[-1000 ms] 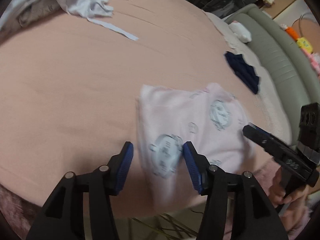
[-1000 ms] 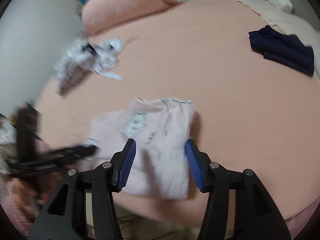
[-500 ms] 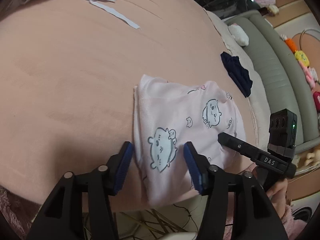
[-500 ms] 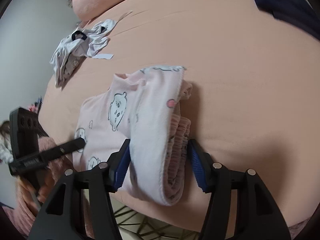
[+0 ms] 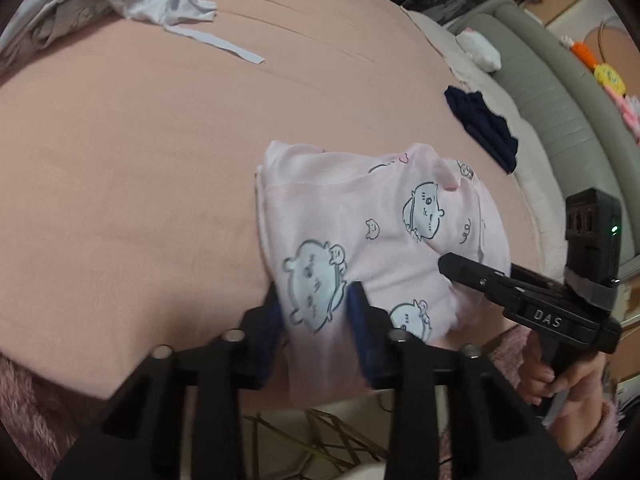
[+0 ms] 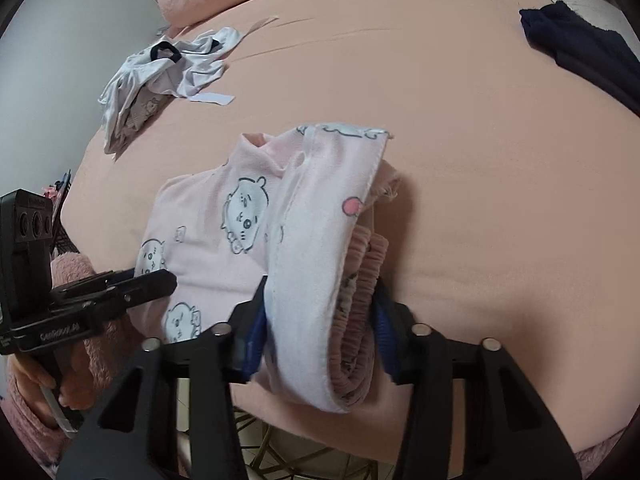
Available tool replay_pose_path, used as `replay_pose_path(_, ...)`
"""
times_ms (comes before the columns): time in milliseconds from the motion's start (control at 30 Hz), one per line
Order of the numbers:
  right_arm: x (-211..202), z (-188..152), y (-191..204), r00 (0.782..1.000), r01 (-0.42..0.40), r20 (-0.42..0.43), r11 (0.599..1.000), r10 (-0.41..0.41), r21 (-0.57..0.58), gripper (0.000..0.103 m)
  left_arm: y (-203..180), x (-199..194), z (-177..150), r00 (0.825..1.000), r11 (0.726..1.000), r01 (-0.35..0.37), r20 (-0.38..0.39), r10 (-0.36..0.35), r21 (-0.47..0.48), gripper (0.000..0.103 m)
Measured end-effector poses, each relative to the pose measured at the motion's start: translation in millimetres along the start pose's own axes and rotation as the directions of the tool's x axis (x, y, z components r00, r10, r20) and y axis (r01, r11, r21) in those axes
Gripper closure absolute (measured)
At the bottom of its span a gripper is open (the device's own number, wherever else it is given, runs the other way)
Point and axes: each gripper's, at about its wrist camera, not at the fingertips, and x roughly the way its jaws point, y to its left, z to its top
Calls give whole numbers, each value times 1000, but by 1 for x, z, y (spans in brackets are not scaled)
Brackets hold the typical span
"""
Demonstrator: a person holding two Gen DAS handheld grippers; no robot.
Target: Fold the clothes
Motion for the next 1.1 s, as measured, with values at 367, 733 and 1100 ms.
replay_pose_path(367, 1, -1, 6, 999, -4, 38, 1000, 3, 28, 67, -28, 9, 8, 1000, 1000, 0, 15, -1, 29, 90)
replay_pose_path(733, -97, 41, -41, 969, -18, 247, 995, -7, 98, 70, -157, 9, 89, 992, 954, 71, 76, -98, 291, 90)
replay_pose_path(1100, -163, 132, -243, 899, 41, 405, 952, -169, 304, 70, -311, 140, 235, 975, 904, 179, 55, -217, 388, 90)
